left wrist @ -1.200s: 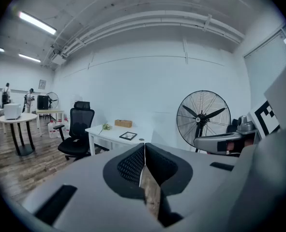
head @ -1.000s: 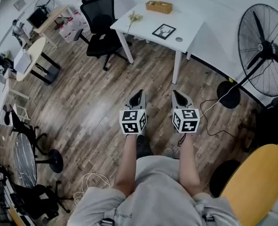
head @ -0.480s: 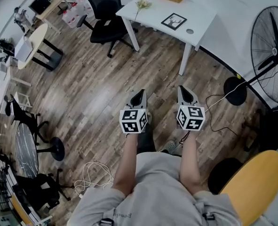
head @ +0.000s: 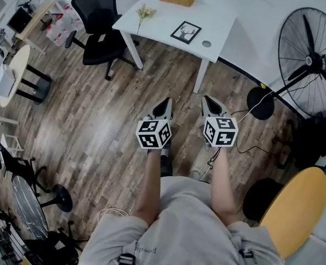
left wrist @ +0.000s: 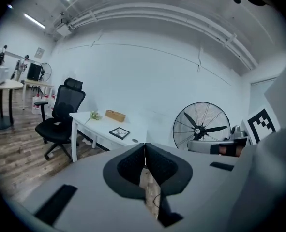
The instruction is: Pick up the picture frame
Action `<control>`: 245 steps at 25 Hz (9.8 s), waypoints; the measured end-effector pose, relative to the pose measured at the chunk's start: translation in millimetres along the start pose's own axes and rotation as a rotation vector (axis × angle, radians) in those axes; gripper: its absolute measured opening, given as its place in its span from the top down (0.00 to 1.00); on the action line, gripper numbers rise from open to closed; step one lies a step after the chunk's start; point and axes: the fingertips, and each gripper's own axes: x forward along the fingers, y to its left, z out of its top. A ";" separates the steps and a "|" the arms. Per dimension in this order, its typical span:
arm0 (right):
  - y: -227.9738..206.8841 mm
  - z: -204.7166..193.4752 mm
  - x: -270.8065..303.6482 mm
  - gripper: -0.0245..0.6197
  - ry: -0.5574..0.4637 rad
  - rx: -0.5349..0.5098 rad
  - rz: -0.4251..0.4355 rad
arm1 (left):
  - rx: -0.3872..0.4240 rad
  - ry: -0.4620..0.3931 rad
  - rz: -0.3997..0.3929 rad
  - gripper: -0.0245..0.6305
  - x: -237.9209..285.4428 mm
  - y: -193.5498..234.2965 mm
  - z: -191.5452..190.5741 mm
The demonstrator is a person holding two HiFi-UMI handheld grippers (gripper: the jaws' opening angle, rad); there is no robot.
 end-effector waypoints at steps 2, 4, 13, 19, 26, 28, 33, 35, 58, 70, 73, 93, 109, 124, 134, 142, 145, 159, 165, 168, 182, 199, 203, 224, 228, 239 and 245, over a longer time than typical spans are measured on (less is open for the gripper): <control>-4.5 10.3 12.1 0.92 0.002 -0.008 -0.040 | 0.016 0.001 -0.007 0.92 15.2 14.9 15.9; -4.6 18.6 26.6 0.92 0.003 -0.013 -0.060 | 0.033 0.000 -0.009 0.92 27.4 31.6 30.9; -2.4 30.2 89.1 0.92 0.042 -0.020 -0.140 | 0.110 0.016 -0.047 0.92 56.9 101.5 68.6; 10.1 28.8 128.1 0.92 0.051 -0.013 -0.145 | 0.169 0.048 -0.052 0.92 59.0 158.4 84.3; 20.6 34.4 167.5 0.92 0.056 0.023 -0.132 | 0.156 0.068 -0.039 0.92 68.0 197.7 94.6; 19.1 36.2 180.2 0.92 0.055 0.027 -0.130 | 0.158 0.071 -0.038 0.92 76.3 203.6 96.4; 5.3 43.7 220.3 0.92 0.059 0.040 -0.119 | 0.176 0.079 -0.026 0.92 108.7 220.0 104.6; -3.1 51.6 240.4 0.92 0.053 0.038 -0.112 | 0.174 0.075 -0.023 0.92 126.5 227.1 111.7; -170.3 160.3 414.4 0.92 0.012 0.165 -0.200 | 0.286 0.143 -0.134 0.92 393.9 219.5 221.7; -208.4 154.1 461.3 0.92 0.088 0.189 -0.198 | 0.289 0.195 -0.111 0.92 447.4 243.7 222.1; -207.5 152.7 473.5 0.92 0.098 0.189 -0.190 | 0.283 0.196 -0.096 0.92 459.6 256.1 225.7; -320.3 132.0 527.2 0.92 0.135 0.387 -0.507 | 0.276 0.422 -0.389 0.92 683.7 226.4 189.0; -325.1 88.8 530.5 0.92 0.120 0.556 -0.620 | 0.306 0.451 -0.469 0.92 737.8 202.9 197.5; -273.8 33.4 536.0 0.92 0.242 0.505 -0.460 | 0.254 0.573 -0.306 0.92 662.1 240.4 110.5; -256.5 3.4 533.0 0.89 0.287 0.526 -0.407 | 0.235 0.636 -0.282 0.92 633.7 255.0 66.9; -258.7 0.3 538.6 0.61 0.318 0.525 -0.437 | 0.258 0.679 -0.284 0.71 631.2 259.6 56.3; -259.3 -6.1 542.3 0.58 0.356 0.498 -0.457 | 0.263 0.701 -0.272 0.70 630.4 264.3 47.4; -271.1 -19.1 555.6 0.59 0.376 0.550 -0.527 | 0.326 0.761 -0.237 0.67 640.6 272.6 27.1; -273.6 -17.6 560.8 0.59 0.396 0.537 -0.535 | 0.333 0.773 -0.249 0.67 646.7 267.8 24.8; -273.2 -18.0 562.7 0.59 0.402 0.539 -0.531 | 0.332 0.784 -0.248 0.67 647.5 267.0 20.5; -274.6 -37.8 565.4 0.68 0.428 0.548 -0.551 | 0.262 0.817 -0.208 0.67 648.4 274.6 -1.9; -270.4 -37.7 568.7 0.77 0.446 0.539 -0.521 | 0.263 0.809 -0.186 0.68 647.7 273.9 -2.1; -269.5 -38.7 569.2 0.77 0.454 0.534 -0.520 | 0.258 0.810 -0.191 0.74 646.3 270.2 -4.8; -272.7 -39.9 564.9 0.83 0.402 0.614 -0.412 | 0.085 0.843 -0.319 0.81 649.3 278.2 1.3; -272.5 -39.8 566.1 0.84 0.441 0.545 -0.493 | 0.176 0.819 -0.230 0.82 649.1 278.0 -0.9; -272.2 -37.8 567.7 0.83 0.448 0.487 -0.546 | 0.227 0.760 -0.116 0.82 649.2 277.2 0.0; -272.1 -38.6 567.3 0.83 0.452 0.477 -0.556 | 0.195 0.773 -0.130 0.82 649.3 278.1 -1.1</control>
